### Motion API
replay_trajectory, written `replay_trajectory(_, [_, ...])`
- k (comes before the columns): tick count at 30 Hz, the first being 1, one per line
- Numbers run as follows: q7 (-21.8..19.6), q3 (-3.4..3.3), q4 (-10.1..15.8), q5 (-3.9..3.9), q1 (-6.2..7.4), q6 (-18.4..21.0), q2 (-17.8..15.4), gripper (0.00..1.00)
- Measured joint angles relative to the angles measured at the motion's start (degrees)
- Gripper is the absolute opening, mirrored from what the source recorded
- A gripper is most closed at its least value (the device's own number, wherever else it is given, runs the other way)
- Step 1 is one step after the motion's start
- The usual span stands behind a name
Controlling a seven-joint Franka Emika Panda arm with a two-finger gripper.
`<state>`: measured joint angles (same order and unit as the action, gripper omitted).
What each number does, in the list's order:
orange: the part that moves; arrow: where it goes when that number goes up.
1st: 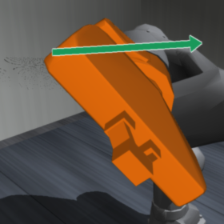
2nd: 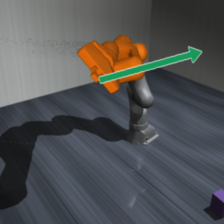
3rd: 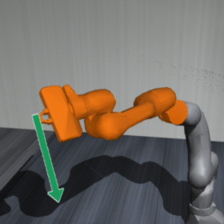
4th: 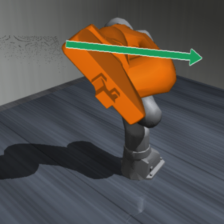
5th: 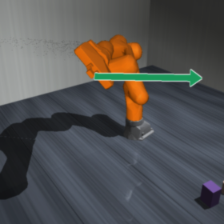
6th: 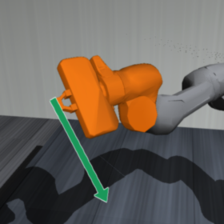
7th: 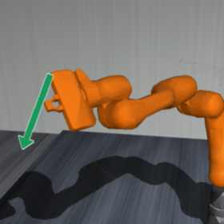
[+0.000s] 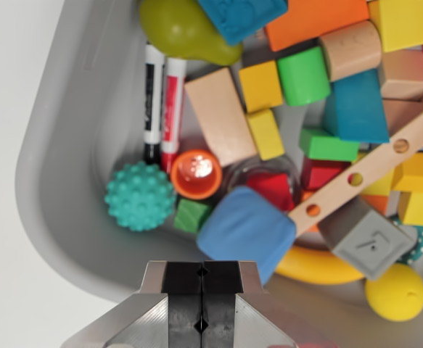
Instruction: Pick an object from the bin
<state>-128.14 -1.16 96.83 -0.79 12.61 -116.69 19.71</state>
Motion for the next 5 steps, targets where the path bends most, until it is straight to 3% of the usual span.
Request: replay_trajectory(5, [0.0,0.00,0.0,0.00,0.00,-0.1,0.0,0.00])
